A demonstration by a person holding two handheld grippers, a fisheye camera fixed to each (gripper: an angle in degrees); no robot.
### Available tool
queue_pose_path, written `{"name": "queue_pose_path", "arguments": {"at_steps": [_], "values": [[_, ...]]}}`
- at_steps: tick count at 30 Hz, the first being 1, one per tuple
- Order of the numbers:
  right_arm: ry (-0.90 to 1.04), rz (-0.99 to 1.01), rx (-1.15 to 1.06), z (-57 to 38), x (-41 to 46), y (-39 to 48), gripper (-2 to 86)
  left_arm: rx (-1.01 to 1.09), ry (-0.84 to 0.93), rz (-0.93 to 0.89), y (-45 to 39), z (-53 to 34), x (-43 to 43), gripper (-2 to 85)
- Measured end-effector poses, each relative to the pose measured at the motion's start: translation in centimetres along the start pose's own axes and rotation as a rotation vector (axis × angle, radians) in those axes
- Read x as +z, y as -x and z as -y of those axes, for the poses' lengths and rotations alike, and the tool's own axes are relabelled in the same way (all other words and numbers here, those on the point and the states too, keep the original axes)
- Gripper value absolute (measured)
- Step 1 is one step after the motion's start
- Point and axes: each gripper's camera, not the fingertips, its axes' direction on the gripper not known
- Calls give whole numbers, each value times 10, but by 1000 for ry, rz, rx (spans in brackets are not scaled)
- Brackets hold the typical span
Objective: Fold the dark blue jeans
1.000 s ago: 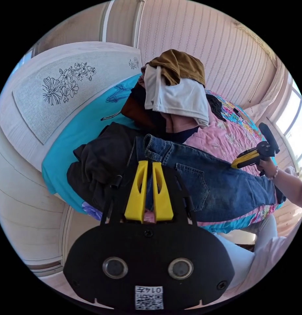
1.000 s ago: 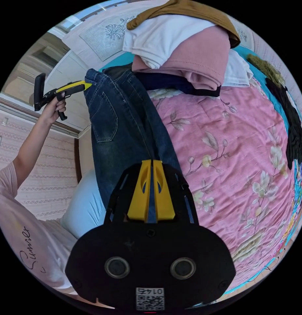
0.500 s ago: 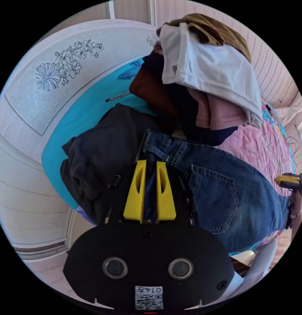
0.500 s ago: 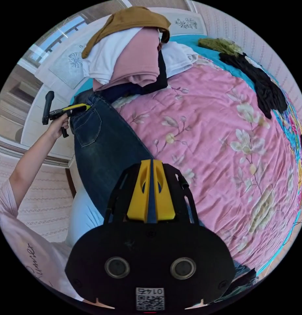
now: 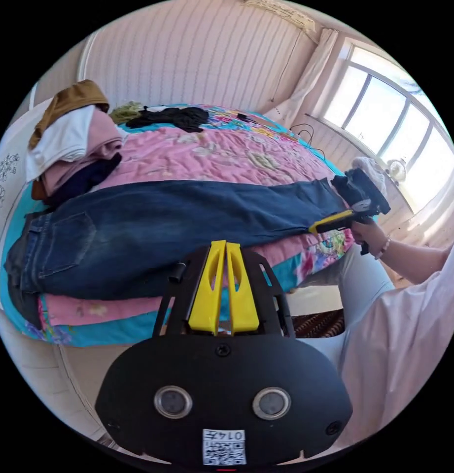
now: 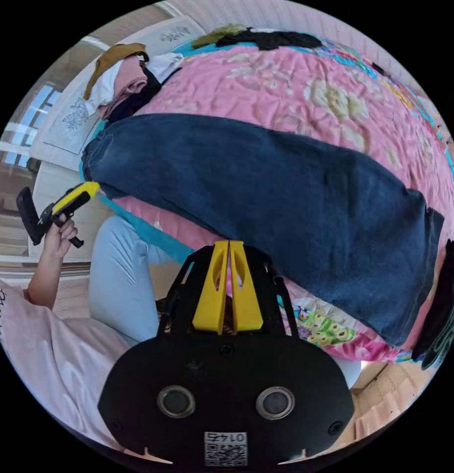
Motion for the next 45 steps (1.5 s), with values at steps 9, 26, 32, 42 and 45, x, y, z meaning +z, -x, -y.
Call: {"name": "queue_pose_path", "arguments": {"at_steps": [9,26,32,42,45], "values": [[34,-61,-274,95,-8,34,-5,122,173,154,-77,17,164,-10],[70,79,-141,63,-105,-91,-6,-21,235,-88,-84,13,287,-10],[-305,163,-50,-113,-223,-170,2,-21,267,-120,-97,-8,304,-8],[-506,-117,667,-381,-369,-387,105,181,205,-284,-204,37,363,61],[-542,-62,764,-409,-382,-429,119,258,225,-333,-248,65,395,69]]}}
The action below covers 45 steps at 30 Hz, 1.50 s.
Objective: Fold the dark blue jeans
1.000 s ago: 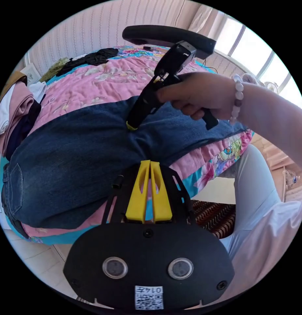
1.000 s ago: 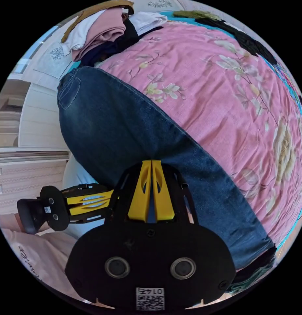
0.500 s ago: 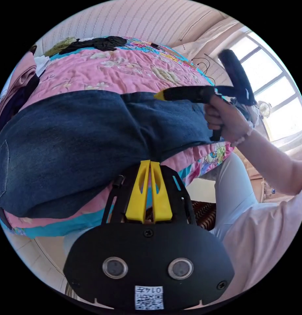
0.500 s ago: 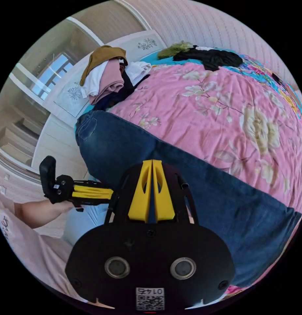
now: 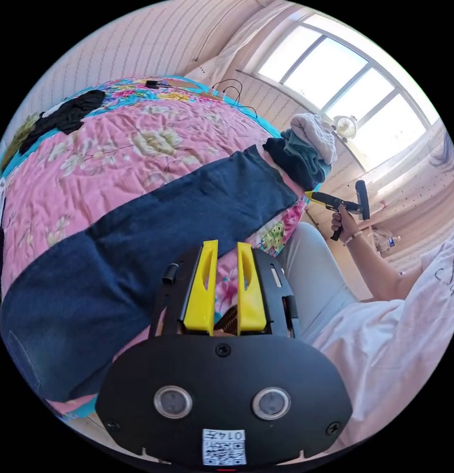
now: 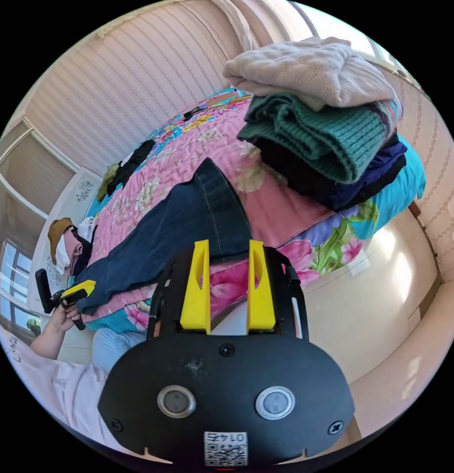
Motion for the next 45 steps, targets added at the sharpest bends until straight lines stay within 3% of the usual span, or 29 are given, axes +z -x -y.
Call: {"name": "queue_pose_path", "arguments": {"at_steps": [8,18,23,30,37,41,45], "values": [[195,65,46,30,11,-61,109,228,40,45,-64,114,76,73],[200,301,-17,30,-21,-105,29,448,181,116,-143,244,211,94],[243,398,-122,16,-35,-97,21,441,241,59,-164,282,264,101],[280,408,-59,-7,-37,-107,18,511,447,183,-181,298,329,121],[338,430,-44,-24,-25,-99,18,653,432,186,-208,284,315,61],[289,521,-71,-43,-30,-90,18,687,292,191,-222,267,257,53],[262,543,-241,-68,-43,-51,19,657,162,127,-219,251,170,54]]}}
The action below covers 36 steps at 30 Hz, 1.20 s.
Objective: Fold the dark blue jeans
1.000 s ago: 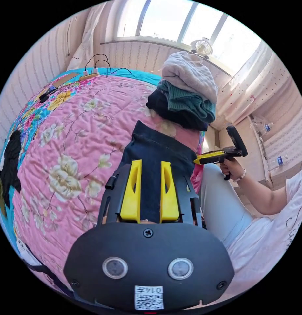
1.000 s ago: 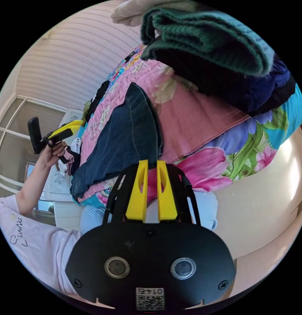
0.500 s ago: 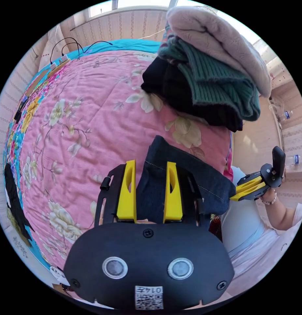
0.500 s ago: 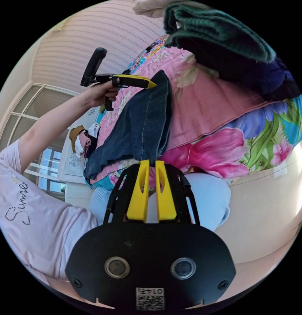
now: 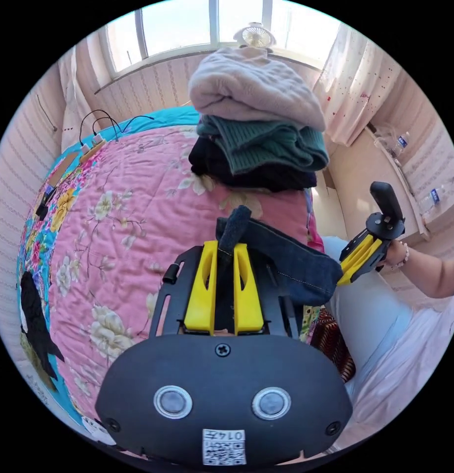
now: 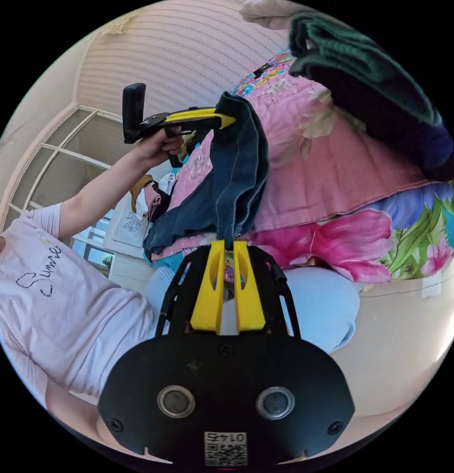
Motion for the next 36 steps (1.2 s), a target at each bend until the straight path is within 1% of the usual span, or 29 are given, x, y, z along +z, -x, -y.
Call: {"name": "queue_pose_path", "arguments": {"at_steps": [4,6,7,9,10,12,13,15,16,18,19,20,21,22,23,24,25,26,27,28,29,30,31,32,34,36], "values": [[8,115,-155,-4,22,57,19,-100,-111,11,8,-50,-79,53],[22,188,-265,-1,44,101,19,-193,-189,49,16,-101,-133,53],[32,197,-291,0,51,112,18,-221,-204,59,19,-115,-146,53],[85,235,-414,7,86,161,18,-335,-245,90,30,-171,-198,54],[101,249,-444,9,97,174,18,-364,-257,99,33,-186,-212,54],[165,329,-557,19,144,223,18,-468,-297,146,41,-246,-266,54],[185,353,-579,22,157,236,18,-490,-304,165,43,-262,-279,54],[255,428,-695,32,211,293,17,-583,-324,227,49,-330,-333,53],[275,437,-729,34,225,308,17,-611,-333,235,51,-348,-346,53],[366,432,-879,36,287,373,18,-716,-376,266,57,-421,-400,53],[387,433,-915,36,304,389,18,-741,-384,272,59,-439,-413,53],[425,444,-967,36,338,418,18,-788,-396,289,62,-475,-439,55],[457,455,-1006,37,373,449,18,-848,-402,324,66,-511,-465,58],[466,453,-1020,37,391,465,19,-886,-406,357,67,-529,-479,61],[478,434,-1051,37,428,497,20,-971,-408,441,68,-567,-507,63],[484,411,-1037,38,469,529,22,-1059,-408,547,65,-606,-536,63],[490,400,-1019,38,490,543,23,-1112,-414,605,62,-626,-550,61],[499,385,-1003,36,534,568,25,-1214,-437,686,52,-667,-578,57],[543,359,-994,29,580,585,27,-1300,-463,720,37,-708,-601,54],[588,332,-976,25,604,591,28,-1338,-476,729,28,-728,-610,52],[695,296,-938,14,647,594,30,-1403,-493,738,8,-764,-622,50],[778,315,-922,1,677,591,32,-1461,-487,723,-12,-795,-626,46],[799,324,-914,-5,687,587,32,-1479,-473,706,-21,-808,-626,43],[820,330,-913,-16,701,577,33,-1514,-424,671,-38,-830,-621,39],[856,290,-946,-28,716,559,34,-1552,-352,626,-60,-853,-609,35],[900,176,-986,-26,731,530,39,-1609,-342,569,-81,-874,-597,32]]}}
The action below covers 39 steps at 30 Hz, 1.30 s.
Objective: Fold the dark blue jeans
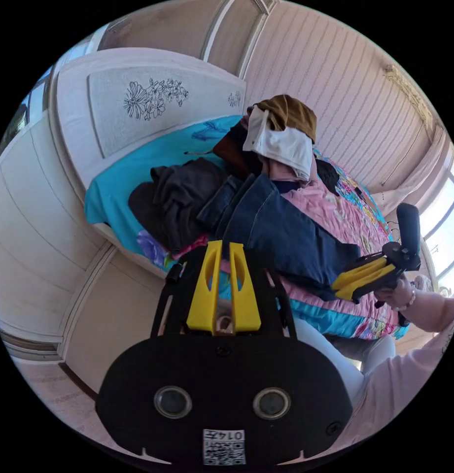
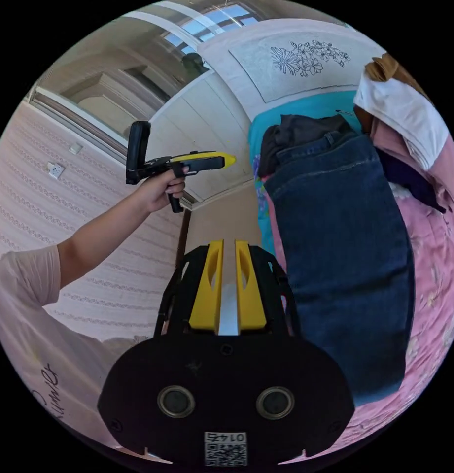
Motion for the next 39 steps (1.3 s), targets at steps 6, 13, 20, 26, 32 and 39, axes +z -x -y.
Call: {"name": "queue_pose_path", "arguments": {"at_steps": [6,13,20,26,32,39], "values": [[-84,-87,261,-52,-41,-91,65,-160,-13,-113,39,11,0,84],[-328,-238,690,-166,-80,-152,88,-415,-105,-167,102,53,-17,132],[-395,-173,857,-200,-61,-192,109,-653,-143,-257,165,64,-50,125],[-390,-203,934,-189,-52,-234,126,-672,-157,-287,195,60,-73,130],[-397,-34,972,-195,-37,-272,99,-817,-182,-405,218,70,-73,128],[-312,-62,884,-181,-60,-288,74,-705,-131,-394,232,87,-103,52]]}}
